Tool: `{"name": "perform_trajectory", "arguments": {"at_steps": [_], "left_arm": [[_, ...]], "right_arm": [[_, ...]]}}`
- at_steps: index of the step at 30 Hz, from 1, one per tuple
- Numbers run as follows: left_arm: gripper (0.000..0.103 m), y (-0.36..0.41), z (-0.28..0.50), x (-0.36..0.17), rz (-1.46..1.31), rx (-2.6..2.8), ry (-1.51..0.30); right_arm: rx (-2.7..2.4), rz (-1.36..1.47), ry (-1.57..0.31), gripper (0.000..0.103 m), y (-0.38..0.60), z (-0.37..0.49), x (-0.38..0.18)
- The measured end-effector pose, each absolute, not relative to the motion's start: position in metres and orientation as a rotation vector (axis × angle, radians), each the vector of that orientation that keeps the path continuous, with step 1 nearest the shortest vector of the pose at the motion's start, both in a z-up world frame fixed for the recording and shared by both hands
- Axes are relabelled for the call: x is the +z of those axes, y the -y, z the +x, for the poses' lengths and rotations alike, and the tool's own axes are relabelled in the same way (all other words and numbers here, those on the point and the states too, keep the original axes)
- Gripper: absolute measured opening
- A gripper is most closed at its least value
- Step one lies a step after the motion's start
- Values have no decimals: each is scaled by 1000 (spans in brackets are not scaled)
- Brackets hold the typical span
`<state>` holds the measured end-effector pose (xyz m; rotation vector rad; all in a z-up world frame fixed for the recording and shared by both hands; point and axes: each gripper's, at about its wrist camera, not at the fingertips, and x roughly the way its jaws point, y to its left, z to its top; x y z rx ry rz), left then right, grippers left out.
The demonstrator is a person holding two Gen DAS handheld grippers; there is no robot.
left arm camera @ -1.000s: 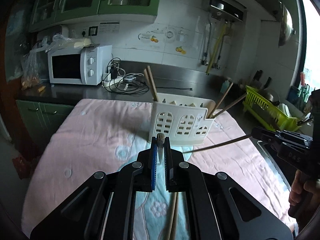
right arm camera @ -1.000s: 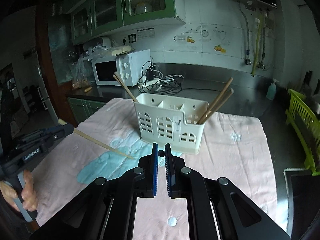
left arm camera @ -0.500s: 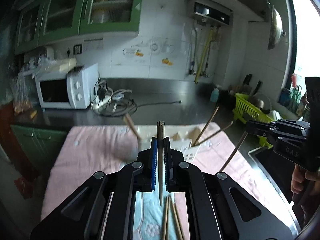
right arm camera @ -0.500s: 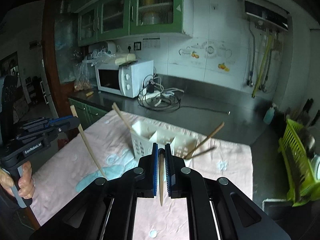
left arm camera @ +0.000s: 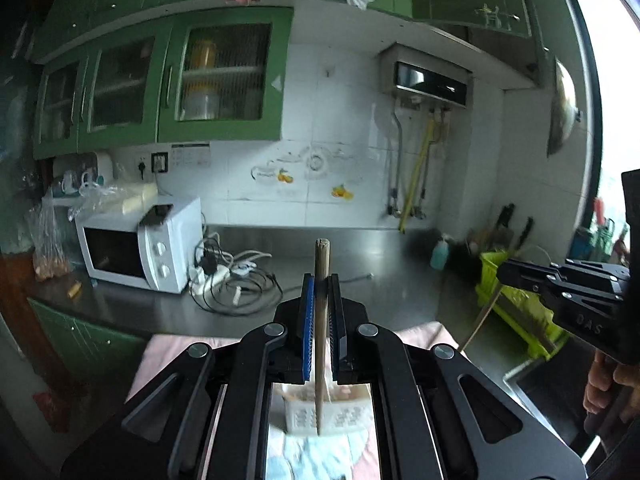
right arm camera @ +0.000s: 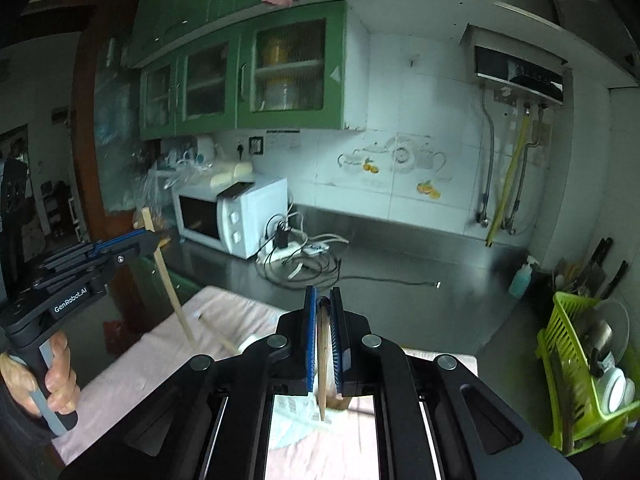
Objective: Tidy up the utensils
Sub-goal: 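Lower the right tool's chopstick into the holder while the left lowers its own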
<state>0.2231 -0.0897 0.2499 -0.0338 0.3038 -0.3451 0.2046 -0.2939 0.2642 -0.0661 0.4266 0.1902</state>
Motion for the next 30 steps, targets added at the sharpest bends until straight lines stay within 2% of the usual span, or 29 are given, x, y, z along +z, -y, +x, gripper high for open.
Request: {"name": "perform_trajectory", "arguments": {"at_steps": [10, 21, 22, 25, 28, 29, 30], "left_arm": [[5, 92, 285, 230, -96, -312, -324], [5, 96, 311, 201, -99, -300, -361], [5, 98, 312, 196, -92, -303, -373], [6, 102, 315, 187, -79, -310, -407], [19, 100, 313, 187, -83, -306, -404], [34, 99, 309, 190, -84, -301, -400], [44, 99, 306, 192, -80, -295, -392]], "right_arm": [[188, -44, -451, 7, 291, 263, 226], [186, -37, -554, 7, 292, 290, 171], [183, -31, -558, 9, 293, 290, 168], [178, -33, -556, 31, 295, 285, 165], [157, -44, -530, 40, 297, 270, 170], [150, -47, -522, 48, 298, 264, 171], [145, -50, -512, 52, 299, 255, 173]]}}
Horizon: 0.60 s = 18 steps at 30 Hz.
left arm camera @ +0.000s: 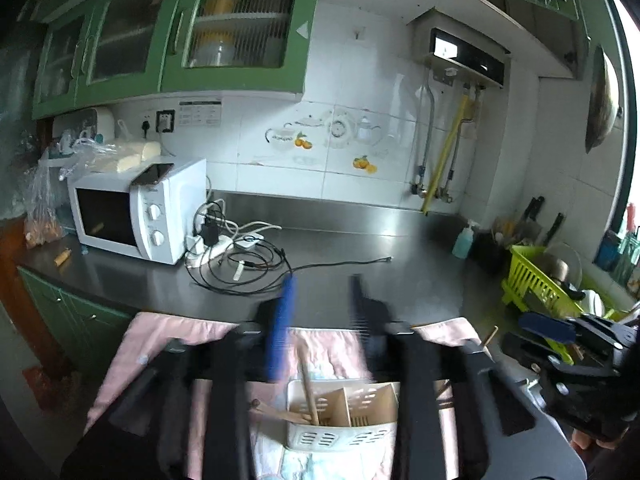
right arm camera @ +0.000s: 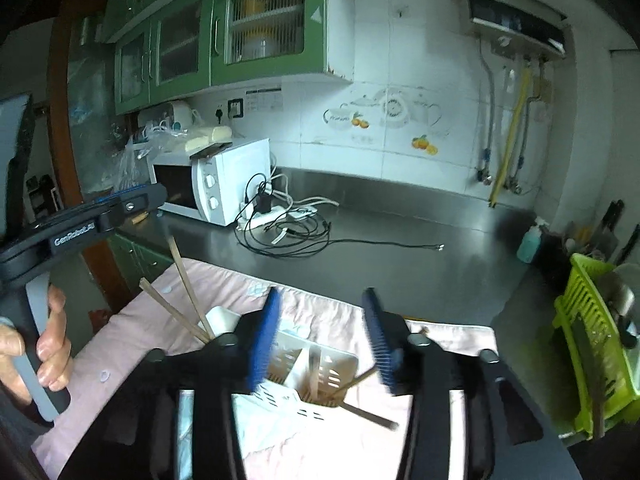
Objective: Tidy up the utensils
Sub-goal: 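Lower the right tool's chopstick into the holder while the left lowers its own, then open both grippers and move them back down to the remaining chopsticks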
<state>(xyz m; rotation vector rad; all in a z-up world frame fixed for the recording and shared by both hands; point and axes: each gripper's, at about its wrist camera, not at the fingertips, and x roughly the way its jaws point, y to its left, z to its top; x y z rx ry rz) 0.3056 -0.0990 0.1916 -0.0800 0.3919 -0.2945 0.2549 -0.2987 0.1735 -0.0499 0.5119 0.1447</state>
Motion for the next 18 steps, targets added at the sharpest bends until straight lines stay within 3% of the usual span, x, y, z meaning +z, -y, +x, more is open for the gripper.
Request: {"name": "perform_trajectory", "arguments": {"at_steps": [5, 10, 18], "left_arm": [[56, 94, 271, 200, -43, -311, -357], [67, 78, 225, 188, -9, -317, -364], [78, 41, 152, 123, 30, -339, -469]], "right_arm": [[148, -65, -501, 70, 296, 207, 169], [195, -67, -557, 74, 279, 147, 130], [285, -81, -709, 77, 233, 73, 46]]}}
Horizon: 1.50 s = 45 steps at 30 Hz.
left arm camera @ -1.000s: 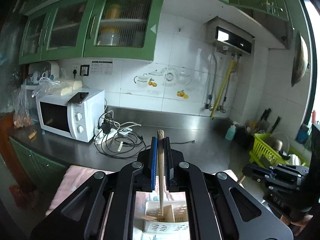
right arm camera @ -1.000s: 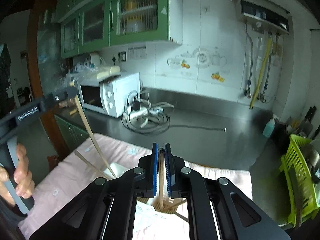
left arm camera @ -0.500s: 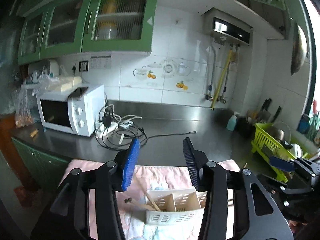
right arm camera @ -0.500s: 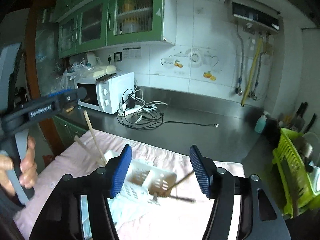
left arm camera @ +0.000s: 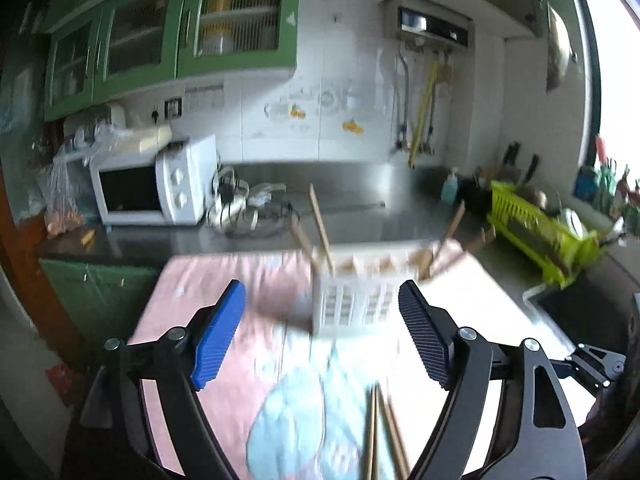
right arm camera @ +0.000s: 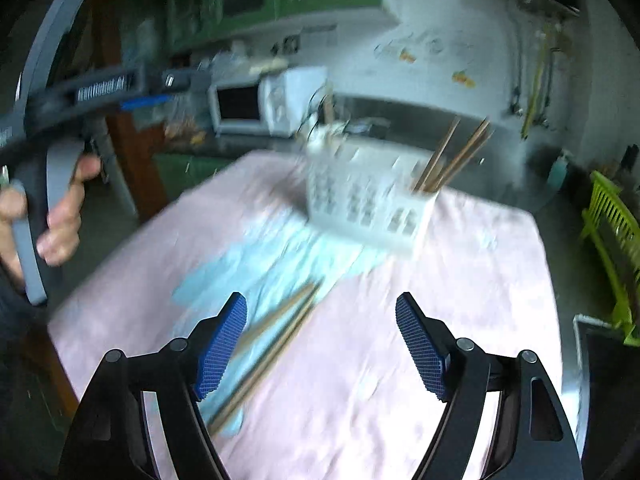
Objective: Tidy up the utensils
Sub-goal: 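Open both grippers and move them back down to the remaining chopsticks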
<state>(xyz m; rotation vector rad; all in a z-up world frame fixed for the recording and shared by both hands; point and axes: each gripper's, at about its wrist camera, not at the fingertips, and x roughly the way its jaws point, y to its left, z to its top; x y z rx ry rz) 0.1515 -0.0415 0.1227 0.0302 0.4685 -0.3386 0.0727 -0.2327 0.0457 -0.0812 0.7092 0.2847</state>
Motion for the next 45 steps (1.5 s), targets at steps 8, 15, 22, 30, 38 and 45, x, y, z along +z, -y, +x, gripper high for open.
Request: {"name": "perform_trajectory", "arguments": {"at_steps": [8, 15, 22, 30, 38, 45], "left_arm": [[82, 4, 100, 48, 6, -306, -604], [93, -21, 74, 6, -34, -223, -668], [93, -33, 62, -20, -55, -198, -724], [93, -19, 45, -40, 48, -218, -750], [74, 5, 30, -66, 114, -327, -830], [51, 25, 33, -81, 141, -391, -879]], "right_arm": [[328, -175, -808, 85, 178, 13, -24], [340, -207, -880, 85, 155, -1, -67], [286, -241, -891, 85, 151, -3, -83], [230, -244, -879, 74, 155, -4, -83], [146, -240, -881, 54, 175, -5, -79], [95, -198, -893, 49, 198, -3, -79]]}}
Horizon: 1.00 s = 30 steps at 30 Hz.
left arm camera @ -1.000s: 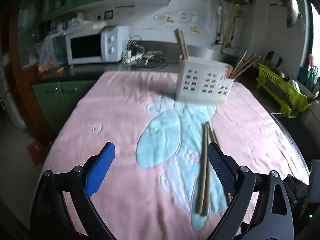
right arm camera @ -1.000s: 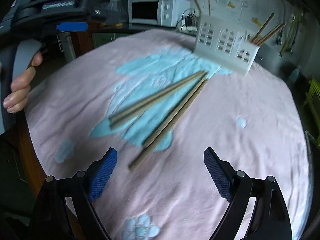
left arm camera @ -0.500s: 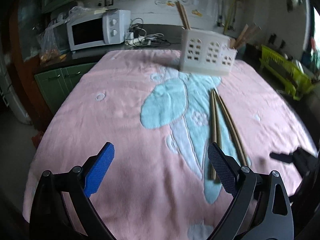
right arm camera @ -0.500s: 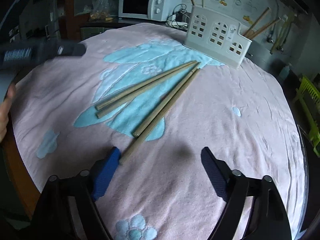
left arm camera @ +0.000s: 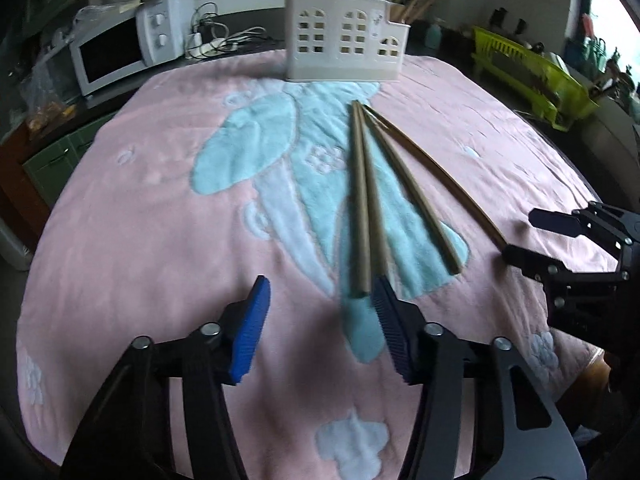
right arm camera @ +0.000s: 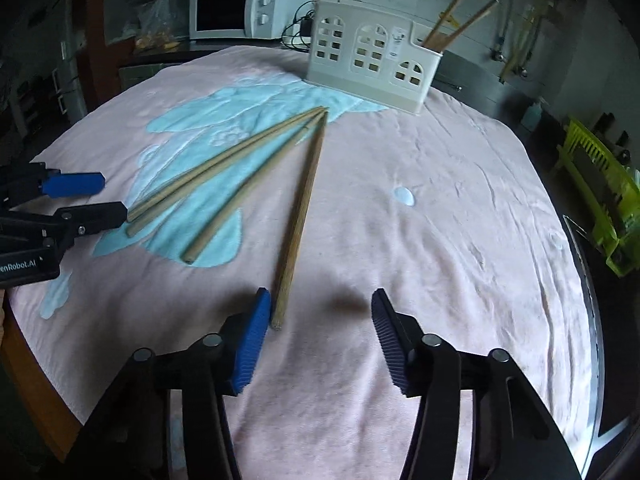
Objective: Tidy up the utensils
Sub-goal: 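Open both grippers and move them back down to the remaining chopsticks, then close the right gripper on a chopstick while the left gripper grasps another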
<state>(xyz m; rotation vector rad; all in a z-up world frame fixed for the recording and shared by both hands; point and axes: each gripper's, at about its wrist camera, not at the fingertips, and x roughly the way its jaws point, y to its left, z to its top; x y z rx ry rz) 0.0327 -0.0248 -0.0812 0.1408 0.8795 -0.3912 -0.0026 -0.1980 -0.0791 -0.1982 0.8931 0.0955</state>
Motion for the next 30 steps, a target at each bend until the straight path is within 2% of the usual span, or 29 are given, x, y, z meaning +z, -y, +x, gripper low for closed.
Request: {"name": "perform_trajectory", "arguments": {"at_steps": [9, 23, 25, 29, 30], "left_arm": [[32, 35, 41, -87, 182, -374, -898], [31, 48, 50, -88, 188, -357, -879], [28, 48, 52, -88, 181, -362, -880], [17, 53, 50, -88, 205, -371, -869], [8, 56, 49, -88, 208, -386, -870]], "right_arm": [[114, -171, -893, 47, 201, -2, -79], [149, -122, -902, 43, 201, 4, -80], [153, -108, -905, 41, 202, 5, -81], [158, -91, -906, 36, 203, 7, -81], [158, -91, -905, 35, 203, 7, -81]]}}
